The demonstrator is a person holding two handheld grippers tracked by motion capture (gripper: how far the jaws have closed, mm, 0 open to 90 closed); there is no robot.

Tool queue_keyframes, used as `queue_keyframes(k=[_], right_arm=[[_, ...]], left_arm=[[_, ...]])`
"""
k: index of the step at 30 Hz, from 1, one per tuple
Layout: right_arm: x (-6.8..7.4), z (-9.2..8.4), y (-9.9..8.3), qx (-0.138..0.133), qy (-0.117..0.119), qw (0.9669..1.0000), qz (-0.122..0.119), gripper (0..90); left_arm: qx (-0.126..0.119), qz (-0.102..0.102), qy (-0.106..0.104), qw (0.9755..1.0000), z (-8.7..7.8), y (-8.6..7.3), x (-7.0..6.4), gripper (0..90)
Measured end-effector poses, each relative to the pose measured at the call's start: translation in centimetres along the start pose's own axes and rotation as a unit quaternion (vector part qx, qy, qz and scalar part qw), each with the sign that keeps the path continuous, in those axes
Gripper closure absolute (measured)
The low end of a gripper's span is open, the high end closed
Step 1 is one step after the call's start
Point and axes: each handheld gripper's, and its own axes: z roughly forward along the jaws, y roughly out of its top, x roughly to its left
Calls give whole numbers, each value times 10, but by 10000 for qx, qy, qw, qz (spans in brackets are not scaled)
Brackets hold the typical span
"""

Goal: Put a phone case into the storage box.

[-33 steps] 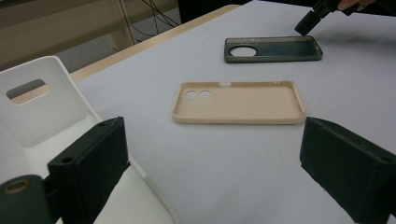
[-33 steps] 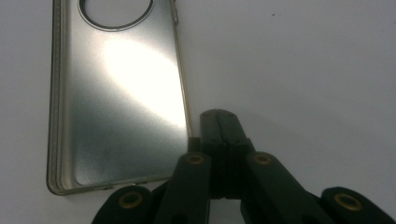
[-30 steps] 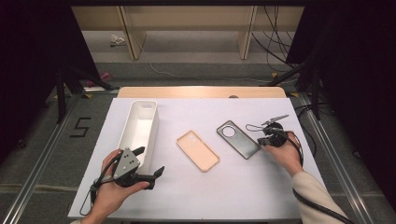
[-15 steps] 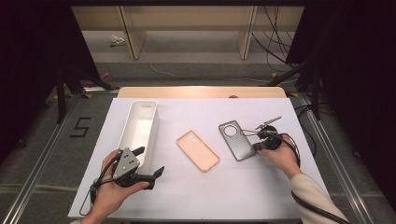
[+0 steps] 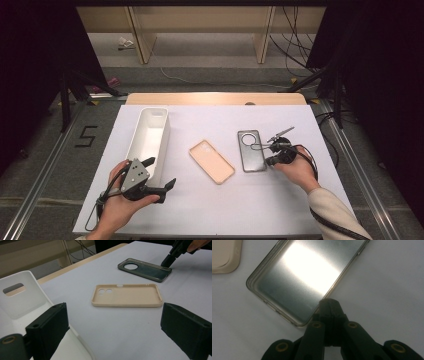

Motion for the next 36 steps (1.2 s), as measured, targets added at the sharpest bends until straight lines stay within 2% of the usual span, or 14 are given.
queue_keyframes(k=[10, 12, 14, 16, 18, 22, 23, 24, 25, 27, 28, 29, 32, 36], right_arm=[[4, 0, 2, 73, 0, 9999, -154, 893], [4, -3, 3, 95, -152, 9991, -392, 813], [6, -8, 5, 116, -303, 9962, -811, 723], [9, -13, 7, 114, -520, 9898, -1321, 639], [14, -16, 8, 167, -528, 9825, -1776, 564], [27, -16, 11, 342, -668, 9599, -2702, 437], [27, -16, 11, 342, -668, 9599, -2702, 437], [33, -15, 12, 353, -662, 9544, -2890, 374], [36, -15, 13, 349, -664, 9510, -2999, 338], [39, -15, 15, 325, -640, 9494, -3058, 323], [44, -14, 17, 325, -614, 9449, -3200, 306], [44, -14, 17, 325, -614, 9449, -3200, 306], [53, -8, 21, 414, -710, 9347, -3459, 277], [59, -1, 25, 547, -797, 9239, -3703, 282]], left_arm=[[8, 0, -12, 10000, 0, 0, 0, 74], [1, -7, -9, 10000, 0, 0, 0, 74], [0, -5, -6, 10000, 0, 0, 0, 74], [-2, -9, -9, 10000, 0, 0, 0, 74], [-2, -8, -4, 10000, 0, 0, 0, 75], [-1, -7, -18, 10000, 0, 0, 0, 77], [-1, -7, -18, 10000, 0, 0, 0, 76], [-4, -7, -17, 10000, 0, 0, 0, 77], [-8, -10, -14, 10000, 0, 0, 0, 77], [-10, -14, -11, 10000, 0, 0, 0, 77], [4, -16, -20, 10000, 0, -1, 0, 77], [4, -16, -20, 10000, 0, -1, 0, 77], [-2, -17, -21, 10000, 0, 0, 0, 78], [9, -21, -12, 10000, 0, -1, 1, 77]])
